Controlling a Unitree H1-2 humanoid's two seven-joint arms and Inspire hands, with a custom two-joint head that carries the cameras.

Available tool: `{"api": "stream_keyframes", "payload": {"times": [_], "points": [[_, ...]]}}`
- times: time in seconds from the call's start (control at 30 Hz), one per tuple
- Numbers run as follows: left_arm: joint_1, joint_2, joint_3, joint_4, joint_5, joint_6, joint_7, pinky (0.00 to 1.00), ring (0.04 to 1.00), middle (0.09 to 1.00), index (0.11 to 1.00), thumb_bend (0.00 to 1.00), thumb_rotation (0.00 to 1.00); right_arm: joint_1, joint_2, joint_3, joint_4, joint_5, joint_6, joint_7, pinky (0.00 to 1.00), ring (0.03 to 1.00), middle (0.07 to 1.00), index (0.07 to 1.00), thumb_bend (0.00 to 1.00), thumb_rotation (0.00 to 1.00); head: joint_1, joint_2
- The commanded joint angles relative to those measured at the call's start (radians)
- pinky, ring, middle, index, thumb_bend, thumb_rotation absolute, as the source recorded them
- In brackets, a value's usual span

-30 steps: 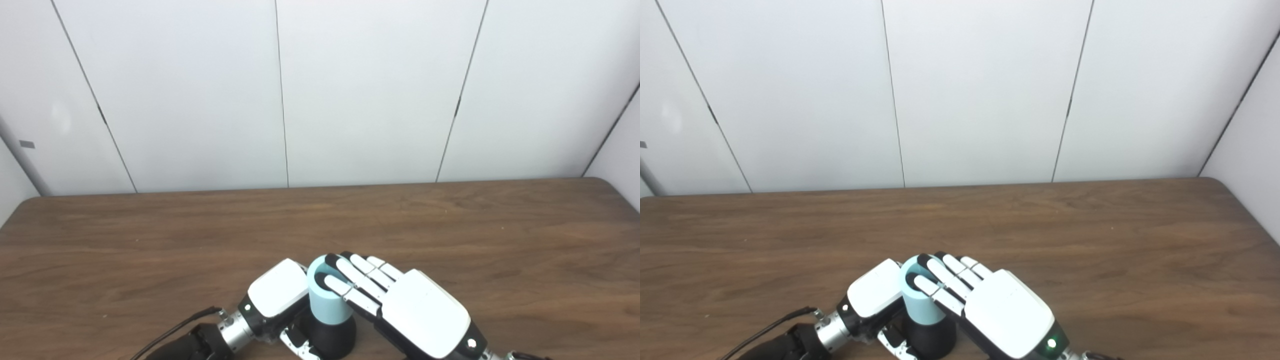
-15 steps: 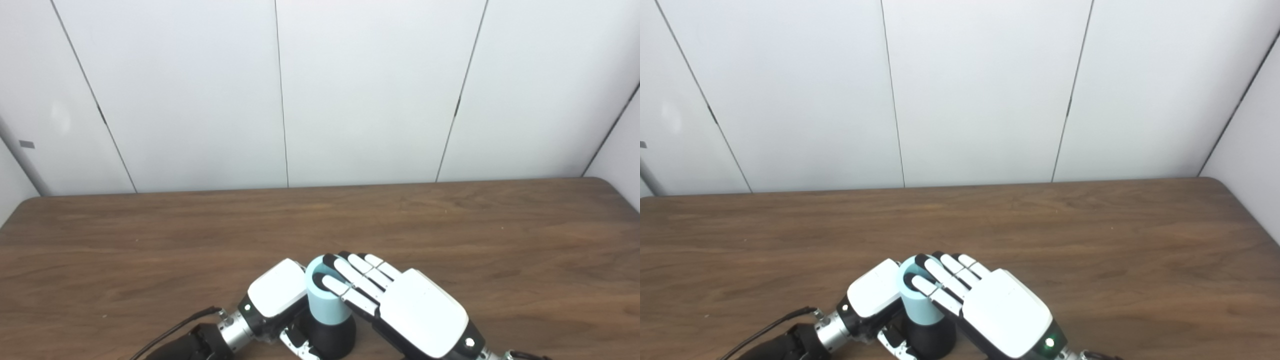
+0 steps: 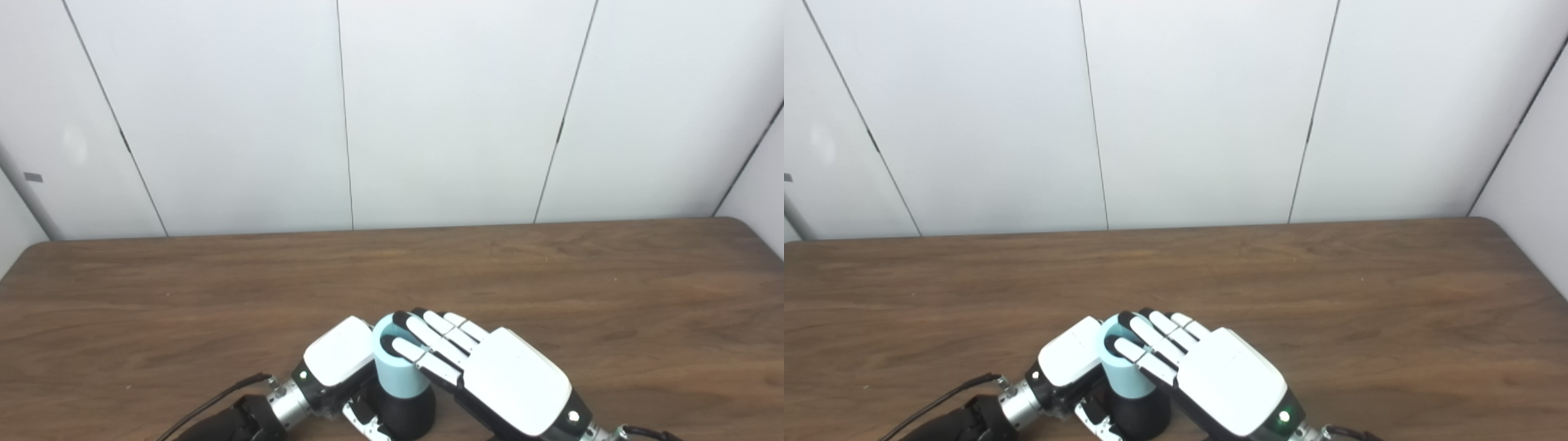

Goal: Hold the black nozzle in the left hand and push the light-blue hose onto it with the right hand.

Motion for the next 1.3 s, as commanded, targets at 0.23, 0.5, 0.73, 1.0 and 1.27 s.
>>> {"api": "stream_keyframes", "payload": {"times": [0.23, 0.5, 0.73, 1.0, 1.27], "points": [[0.119, -0.046, -0.096, 0.088, -0.021, -0.006, -0.069, 0.15, 0.217, 0.473, 0.483, 0.52, 0.0, 0.053, -0.04, 0.05, 0.052, -0.028, -0.021, 0.144, 0.89, 0.949, 0.959, 0.9, 0.89, 0.89, -0.002, 0.001], [0.117, -0.043, -0.106, 0.085, -0.041, -0.006, -0.093, 0.15, 0.203, 0.472, 0.483, 0.52, 0.0, 0.057, -0.04, 0.049, 0.057, -0.042, -0.022, 0.139, 0.89, 0.947, 0.955, 0.893, 0.88, 0.89, -0.002, -0.001], [0.114, -0.04, -0.114, 0.079, -0.05, -0.006, -0.115, 0.16, 0.215, 0.472, 0.482, 0.52, 0.0, 0.059, -0.038, 0.051, 0.056, -0.076, -0.022, 0.146, 0.91, 0.963, 0.966, 0.904, 0.88, 0.9, 0.0, -0.004], [0.116, -0.036, -0.12, 0.073, -0.068, -0.006, -0.151, 0.17, 0.226, 0.472, 0.483, 0.52, 0.0, 0.073, -0.029, 0.051, 0.063, -0.101, -0.014, 0.145, 0.93, 0.978, 0.981, 0.928, 0.86, 0.91, 0.0, -0.006], [0.119, -0.036, -0.117, 0.063, -0.092, -0.006, -0.178, 0.18, 0.241, 0.473, 0.484, 0.52, 0.0, 0.092, -0.012, 0.052, 0.066, -0.109, -0.005, 0.135, 0.93, 0.986, 0.991, 0.936, 0.84, 0.92, 0.0, -0.005]]}}
